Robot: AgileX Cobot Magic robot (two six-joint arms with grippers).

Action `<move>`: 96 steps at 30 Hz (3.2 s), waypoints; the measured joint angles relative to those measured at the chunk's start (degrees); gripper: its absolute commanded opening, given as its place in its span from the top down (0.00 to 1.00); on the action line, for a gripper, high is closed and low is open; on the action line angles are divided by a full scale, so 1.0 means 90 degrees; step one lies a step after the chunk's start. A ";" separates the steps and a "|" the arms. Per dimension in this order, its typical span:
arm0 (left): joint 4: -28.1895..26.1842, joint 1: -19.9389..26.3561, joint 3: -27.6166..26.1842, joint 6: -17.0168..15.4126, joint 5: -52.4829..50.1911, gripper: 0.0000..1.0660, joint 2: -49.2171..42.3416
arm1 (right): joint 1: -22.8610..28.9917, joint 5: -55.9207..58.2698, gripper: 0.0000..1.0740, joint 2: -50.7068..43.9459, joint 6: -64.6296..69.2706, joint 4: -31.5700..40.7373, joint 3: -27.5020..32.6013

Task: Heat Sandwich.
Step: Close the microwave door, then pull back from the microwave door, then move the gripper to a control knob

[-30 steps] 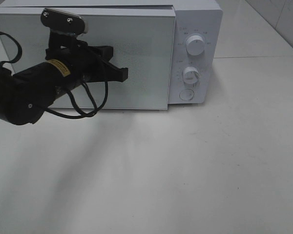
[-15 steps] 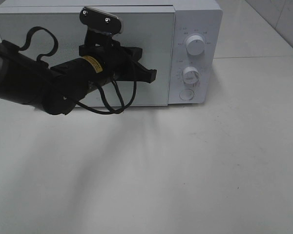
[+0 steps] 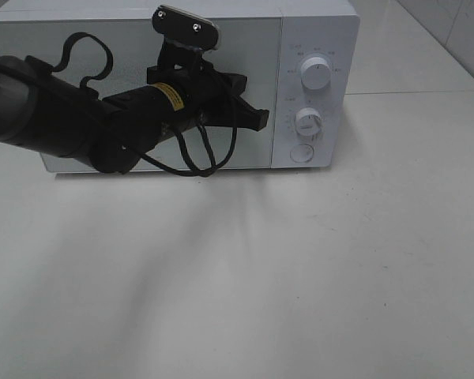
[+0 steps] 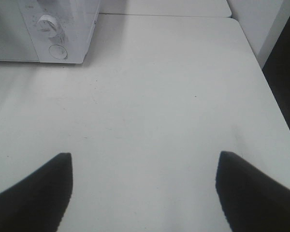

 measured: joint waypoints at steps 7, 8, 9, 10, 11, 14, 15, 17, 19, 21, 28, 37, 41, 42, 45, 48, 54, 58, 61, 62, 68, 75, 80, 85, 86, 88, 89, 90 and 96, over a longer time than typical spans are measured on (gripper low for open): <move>-0.0484 0.0045 0.0509 -0.0019 -0.0013 1.00 -0.0395 | 0.0000 0.0000 0.31 0.0000 0.0000 0.0000 0.0000; -0.0573 0.0045 0.0592 -0.0032 -0.0025 1.00 -0.0471 | 0.0000 0.0000 0.31 0.0000 0.0000 0.0000 0.0000; -0.0688 0.0045 0.0809 -0.0032 -0.0038 1.00 -0.0637 | 0.0000 0.0000 0.31 0.0000 0.0000 0.0000 0.0000; -0.0694 0.0045 0.0949 -0.0038 -0.0038 1.00 -0.0738 | 0.0000 0.0000 0.31 0.0000 0.0000 0.0000 0.0000; -0.0700 0.0045 0.1089 -0.0045 -0.0038 1.00 -0.0847 | 0.0000 0.0000 0.31 0.0000 0.0000 0.0000 0.0000; -0.0707 0.0032 0.1477 -0.0083 -0.0032 1.00 -0.1152 | 0.0000 0.0000 0.31 0.0000 0.0000 0.0000 0.0000; -0.0707 0.0019 0.1604 -0.0095 0.0006 1.00 -0.1267 | 0.0000 0.0000 0.31 0.0000 0.0000 0.0000 0.0000; -0.0719 0.0006 0.1713 -0.0102 0.0108 1.00 -0.1375 | 0.0000 0.0000 0.31 0.0000 0.0000 0.0000 0.0000; -0.0719 -0.0019 0.1891 -0.0102 0.0745 0.76 -0.1655 | 0.0000 0.0000 0.31 0.0000 0.0000 0.0000 0.0000; -0.0719 -0.0025 0.1916 -0.0102 0.1089 0.61 -0.1751 | 0.0000 0.0000 0.31 0.0000 0.0000 0.0000 0.0000; -0.0719 -0.0025 0.1942 -0.0102 0.3718 0.08 -0.2368 | 0.0000 0.0000 0.31 0.0000 0.0000 0.0000 0.0000; -0.0567 -0.0025 0.1942 -0.0102 0.6156 0.08 -0.3100 | 0.0000 0.0000 0.31 0.0000 0.0000 0.0000 0.0000; -0.0541 0.0032 0.1903 -0.0236 0.6996 0.08 -0.3323 | 0.0000 0.0000 0.31 0.0000 0.0000 0.0000 0.0000; -0.0547 0.0064 0.1872 -0.0280 0.7219 0.08 -0.3349 | 0.0000 0.0000 0.31 0.0000 0.0000 0.0000 0.0000; -0.0560 0.0363 0.1789 -0.0363 0.7786 0.08 -0.3431 | 0.0000 0.0000 0.31 0.0000 0.0000 0.0000 0.0000; -0.0567 0.0866 0.1719 -0.0395 0.8442 0.08 -0.3565 | 0.0000 0.0000 0.31 0.0000 0.0000 0.0000 0.0000; -0.0662 0.1744 0.1719 -0.0407 0.9135 0.08 -0.3788 | 0.0000 0.0000 0.31 0.0000 0.0000 0.0000 0.0000; -0.0681 0.2642 0.1706 -0.0407 0.9880 0.08 -0.4023 | 0.0000 0.0000 0.31 0.0000 0.0000 0.0000 0.0000; -0.0681 0.2960 0.1706 -0.0407 1.0148 0.08 -0.4163 | 0.0000 0.0000 0.31 0.0000 0.0000 0.0000 0.0000; -0.0681 0.3228 0.1706 -0.0407 1.0371 0.08 -0.4304 | 0.0000 0.0000 0.31 0.0000 0.0000 0.0000 0.0000; -0.0681 0.3922 0.1732 -0.0299 1.0778 0.08 -0.4756 | 0.0000 0.0000 0.31 0.0000 0.0000 0.0000 0.0000; -0.0681 0.4565 0.2311 -0.0312 1.0931 0.09 -0.5768 | 0.0000 0.0000 0.31 0.0000 0.0000 0.0000 0.0000; -0.0688 0.4565 0.2667 -0.0299 1.0994 0.09 -0.6614 | 0.0000 0.0000 0.31 0.0000 0.0000 0.0000 0.0000; -0.0688 0.4565 0.2903 -0.0286 1.1077 0.09 -0.7614 | 0.0000 0.0000 0.31 0.0000 0.0000 0.0000 0.0000; -0.0688 0.4565 0.2903 -0.0286 1.1077 0.09 -0.7614 | 0.0000 0.0000 0.31 0.0000 0.0000 0.0000 0.0000; -0.0688 0.4565 0.3049 -0.0204 1.1090 0.09 -0.8276 | 0.0000 0.0000 0.31 0.0000 0.0000 0.0000 0.0000; -0.0688 0.4565 0.3088 -0.0159 1.1103 0.09 -0.8518 | 0.0000 0.0000 0.31 0.0000 0.0000 0.0000 0.0000; -0.0688 0.4565 0.3126 -0.0115 1.1103 0.09 -0.8773 | 0.0000 0.0000 0.31 0.0000 0.0000 0.0000 0.0000; -0.0688 0.4565 0.3368 0.0038 1.1122 0.09 -0.9887 | 0.0000 0.0000 0.31 0.0000 0.0000 0.0000 0.0000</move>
